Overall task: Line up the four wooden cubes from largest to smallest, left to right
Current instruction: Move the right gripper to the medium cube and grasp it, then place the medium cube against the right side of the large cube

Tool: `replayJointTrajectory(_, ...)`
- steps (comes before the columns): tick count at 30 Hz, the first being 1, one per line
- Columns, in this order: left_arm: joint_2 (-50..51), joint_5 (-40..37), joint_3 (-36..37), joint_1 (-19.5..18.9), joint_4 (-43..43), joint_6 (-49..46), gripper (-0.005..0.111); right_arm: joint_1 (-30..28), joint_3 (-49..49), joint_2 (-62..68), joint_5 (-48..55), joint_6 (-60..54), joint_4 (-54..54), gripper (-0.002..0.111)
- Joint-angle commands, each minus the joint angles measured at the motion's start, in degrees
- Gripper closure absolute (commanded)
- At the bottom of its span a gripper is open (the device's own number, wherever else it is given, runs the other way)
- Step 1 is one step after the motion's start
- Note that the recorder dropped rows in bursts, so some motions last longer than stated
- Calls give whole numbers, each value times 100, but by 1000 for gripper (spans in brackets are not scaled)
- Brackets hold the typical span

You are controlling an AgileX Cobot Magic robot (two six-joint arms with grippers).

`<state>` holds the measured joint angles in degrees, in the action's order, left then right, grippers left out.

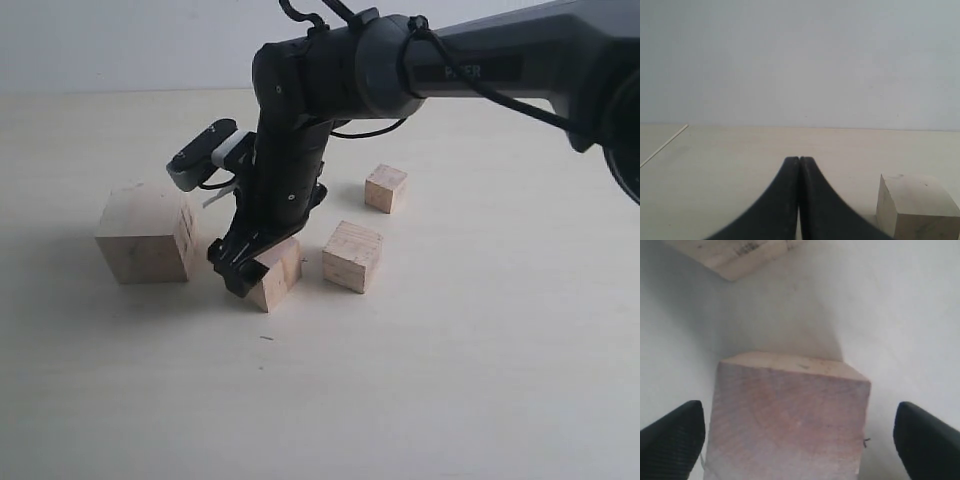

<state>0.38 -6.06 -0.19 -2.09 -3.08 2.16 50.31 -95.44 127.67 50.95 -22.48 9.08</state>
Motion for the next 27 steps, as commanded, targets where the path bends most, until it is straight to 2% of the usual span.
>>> replayJointTrajectory(1,-38,18,19,-11,58,-4,104,-12,20,89,-33,-45,-141,36)
replayJointTrajectory(8,-38,18,19,-11,58,-4,104,-12,20,-1,-304,-104,-283,99)
replayJointTrajectory(10,-38,18,19,-11,58,-4,104,-12,20,-78,-515,-376,-283,108)
replayJointTrajectory(16,-38,18,19,-11,58,-4,104,-12,20,-147,-1006,-1943,-121,108)
replayJointTrajectory(22,-38,18,19,-11,58,-4,104,-12,20,-137,-920,-3793,958,108)
replayJointTrajectory(27,-38,18,19,-11,58,-4,104,-12,20,-12,-803,-4286,1125,108)
